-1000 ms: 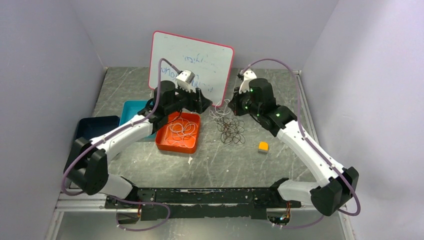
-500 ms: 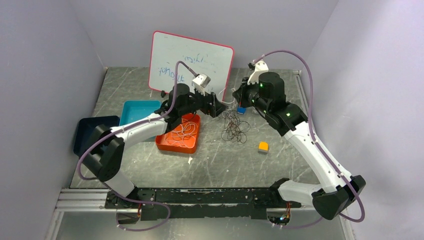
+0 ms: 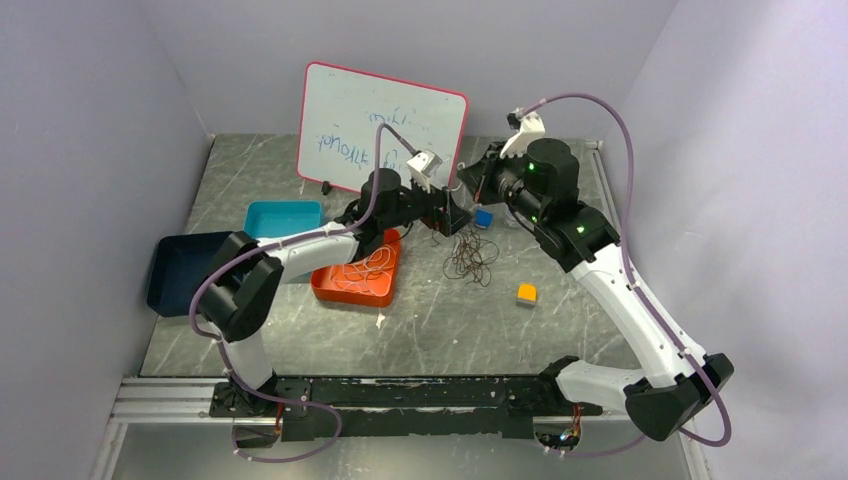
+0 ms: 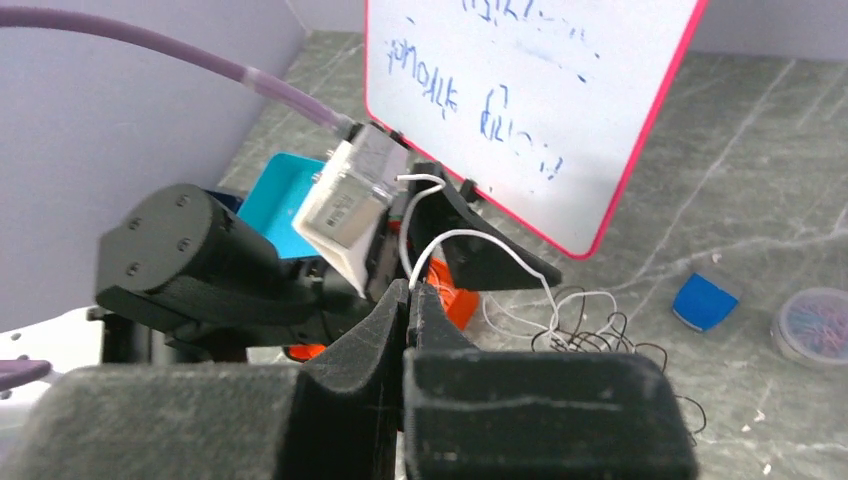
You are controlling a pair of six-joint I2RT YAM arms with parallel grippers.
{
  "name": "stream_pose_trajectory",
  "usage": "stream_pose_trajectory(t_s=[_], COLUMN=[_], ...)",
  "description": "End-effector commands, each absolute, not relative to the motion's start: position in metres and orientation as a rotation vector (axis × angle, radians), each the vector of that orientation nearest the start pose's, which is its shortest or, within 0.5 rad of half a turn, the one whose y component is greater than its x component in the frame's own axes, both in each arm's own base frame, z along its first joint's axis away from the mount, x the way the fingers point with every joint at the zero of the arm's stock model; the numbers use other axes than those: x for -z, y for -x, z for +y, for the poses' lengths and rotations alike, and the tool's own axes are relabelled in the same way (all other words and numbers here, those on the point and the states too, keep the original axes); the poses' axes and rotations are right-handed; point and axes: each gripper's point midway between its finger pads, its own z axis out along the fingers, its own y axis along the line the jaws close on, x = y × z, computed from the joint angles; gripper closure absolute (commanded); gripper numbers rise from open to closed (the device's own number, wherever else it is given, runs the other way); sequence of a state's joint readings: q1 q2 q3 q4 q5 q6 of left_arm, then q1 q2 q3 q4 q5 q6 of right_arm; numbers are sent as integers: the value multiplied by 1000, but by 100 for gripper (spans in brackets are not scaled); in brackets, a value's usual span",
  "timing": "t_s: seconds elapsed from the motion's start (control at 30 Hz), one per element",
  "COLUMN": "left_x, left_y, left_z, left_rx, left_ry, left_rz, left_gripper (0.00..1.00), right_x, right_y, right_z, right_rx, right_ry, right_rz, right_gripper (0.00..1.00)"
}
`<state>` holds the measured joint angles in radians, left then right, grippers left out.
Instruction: Untangle the cables
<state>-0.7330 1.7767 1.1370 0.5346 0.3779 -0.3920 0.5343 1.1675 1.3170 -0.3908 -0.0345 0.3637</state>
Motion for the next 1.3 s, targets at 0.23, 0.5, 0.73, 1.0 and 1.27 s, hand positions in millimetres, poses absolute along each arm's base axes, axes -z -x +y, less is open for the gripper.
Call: stream_pose_trajectory(t_s=[0.23,0.5,0.73,1.0,1.27], left_x=[-186,-150,-128,-105,-79], left_y=[-356,-350,-344,-339,-330], left_z=[-444,-444,-443,-443,-443], left_rx=[1146,1163,1160,1160,1155], left_ry=[-595,-596,-605,-610,-622], left_rz=[1733,1813,1867,1915,1970], left_gripper=[16,28,27,24,26], right_x=[-444,-508,-566,-628,-675], right_y=[-307,-298,-292,-276,-261], right_z=[221,201,177,147,127], right_rx=[-809,-744,-626,-513,-445], right_ry=[204,199,192,156,127], right_rz=[1616,1441,1292,1125,979], right_gripper=[100,100,100,100,100])
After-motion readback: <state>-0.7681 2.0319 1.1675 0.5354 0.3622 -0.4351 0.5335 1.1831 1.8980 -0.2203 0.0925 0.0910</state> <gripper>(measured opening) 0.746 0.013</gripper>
